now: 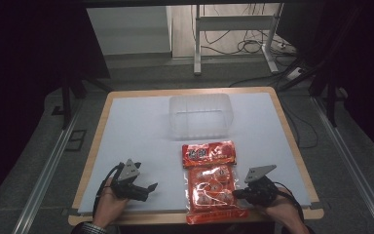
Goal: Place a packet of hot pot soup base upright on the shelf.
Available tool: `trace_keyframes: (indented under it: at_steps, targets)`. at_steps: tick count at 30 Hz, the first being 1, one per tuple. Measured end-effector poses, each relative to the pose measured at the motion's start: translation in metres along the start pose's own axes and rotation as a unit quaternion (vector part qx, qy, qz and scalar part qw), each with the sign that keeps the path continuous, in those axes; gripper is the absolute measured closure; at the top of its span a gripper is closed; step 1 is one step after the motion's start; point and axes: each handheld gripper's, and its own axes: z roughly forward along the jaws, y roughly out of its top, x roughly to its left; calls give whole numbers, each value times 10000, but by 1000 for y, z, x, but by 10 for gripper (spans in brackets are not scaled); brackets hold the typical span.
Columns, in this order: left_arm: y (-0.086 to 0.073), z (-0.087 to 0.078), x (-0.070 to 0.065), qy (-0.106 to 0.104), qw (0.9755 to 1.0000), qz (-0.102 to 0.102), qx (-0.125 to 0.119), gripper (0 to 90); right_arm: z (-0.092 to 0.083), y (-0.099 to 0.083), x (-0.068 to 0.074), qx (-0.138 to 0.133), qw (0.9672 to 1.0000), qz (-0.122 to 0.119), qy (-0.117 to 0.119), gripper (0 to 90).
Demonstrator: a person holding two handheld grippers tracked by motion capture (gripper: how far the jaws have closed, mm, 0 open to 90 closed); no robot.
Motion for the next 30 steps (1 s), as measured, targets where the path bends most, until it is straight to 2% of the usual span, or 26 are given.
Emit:
trace_keyframes:
  at_steps: [4,12,20,26,28,30]
  targets:
    - [0,0,1,9,10000,-55,-23,43,8,7,11,8,9998,-161,78,894]
    - [1,-2,5,81,9997,-192,-114,44,20,18,24,-16,9993,-325,198,893]
    - [1,-2,6,134,9996,-235,-110,46,35,30,35,-110,9986,-345,384,892]
    - [1,-1,8,154,9994,-312,-84,47,45,41,43,-162,9984,-406,354,892]
    - [1,0,8,148,9994,-313,-43,47,51,48,49,-197,9982,-529,225,892]
    - [1,1,8,153,9995,-281,-17,48,55,52,53,-220,9982,-535,181,892]
